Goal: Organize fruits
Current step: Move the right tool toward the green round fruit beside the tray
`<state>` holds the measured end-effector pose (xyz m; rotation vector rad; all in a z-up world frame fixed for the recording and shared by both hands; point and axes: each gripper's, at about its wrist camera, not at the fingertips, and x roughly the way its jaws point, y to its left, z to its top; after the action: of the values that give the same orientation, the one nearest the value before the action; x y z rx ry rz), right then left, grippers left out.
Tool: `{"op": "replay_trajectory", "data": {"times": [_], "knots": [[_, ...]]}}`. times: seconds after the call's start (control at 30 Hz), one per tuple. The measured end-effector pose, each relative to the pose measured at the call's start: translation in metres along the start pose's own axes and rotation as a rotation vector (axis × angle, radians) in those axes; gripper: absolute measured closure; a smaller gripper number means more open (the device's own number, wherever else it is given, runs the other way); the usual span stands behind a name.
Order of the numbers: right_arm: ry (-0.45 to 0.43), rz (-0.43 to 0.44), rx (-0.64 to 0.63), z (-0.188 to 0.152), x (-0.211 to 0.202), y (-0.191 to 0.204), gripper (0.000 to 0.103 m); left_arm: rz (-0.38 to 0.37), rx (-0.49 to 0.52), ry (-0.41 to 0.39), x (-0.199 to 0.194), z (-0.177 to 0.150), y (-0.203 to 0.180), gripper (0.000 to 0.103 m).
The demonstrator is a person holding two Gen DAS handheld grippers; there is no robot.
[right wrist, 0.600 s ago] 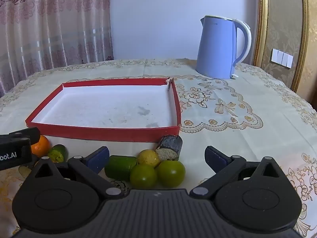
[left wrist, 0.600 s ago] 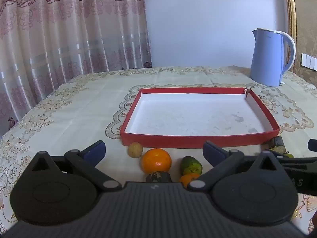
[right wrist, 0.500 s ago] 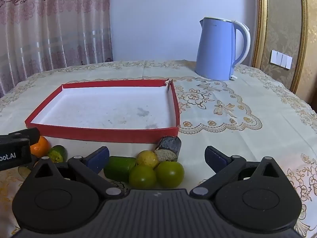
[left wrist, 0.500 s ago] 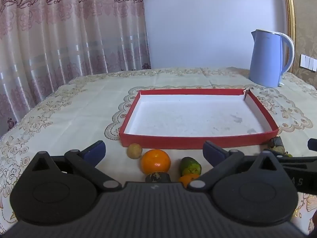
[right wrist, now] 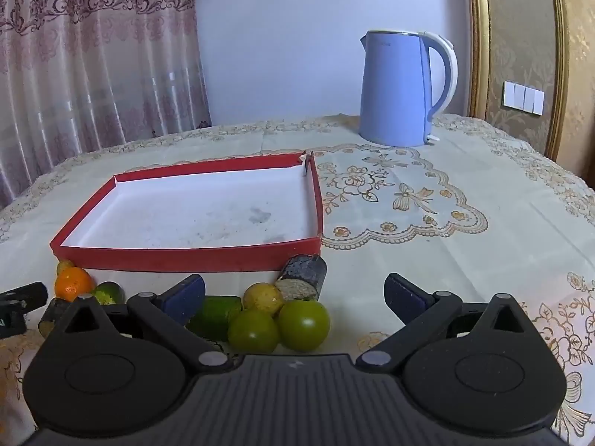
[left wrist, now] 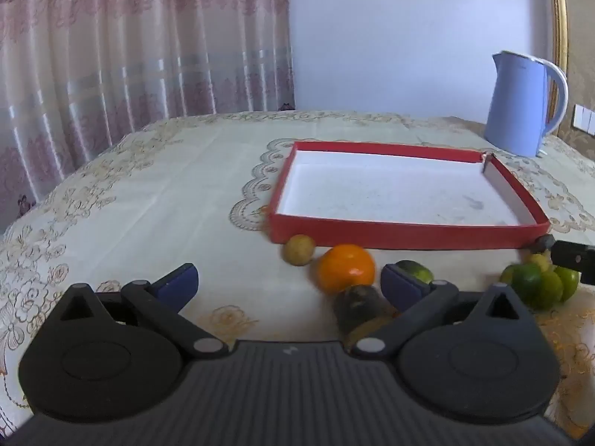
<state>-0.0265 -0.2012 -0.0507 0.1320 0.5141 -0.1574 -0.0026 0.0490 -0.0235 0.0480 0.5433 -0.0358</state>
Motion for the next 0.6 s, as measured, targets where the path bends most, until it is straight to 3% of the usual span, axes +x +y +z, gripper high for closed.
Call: {"op": "replay_trajectory", "data": {"times": [0.33,0.6], "knots": [[-0.015,-0.001,-0.029,-0.014,-0.007,-0.02,0.0,-0.039,0.061,0.005,0.009,-0.011,-0.011,0.0],[-0.051,0.002,-0.073,-0.025,-0.015,-0.025,0.0,-0.092,0.009,0.001,0.016,-0.011,-0.001,0.0]]}}
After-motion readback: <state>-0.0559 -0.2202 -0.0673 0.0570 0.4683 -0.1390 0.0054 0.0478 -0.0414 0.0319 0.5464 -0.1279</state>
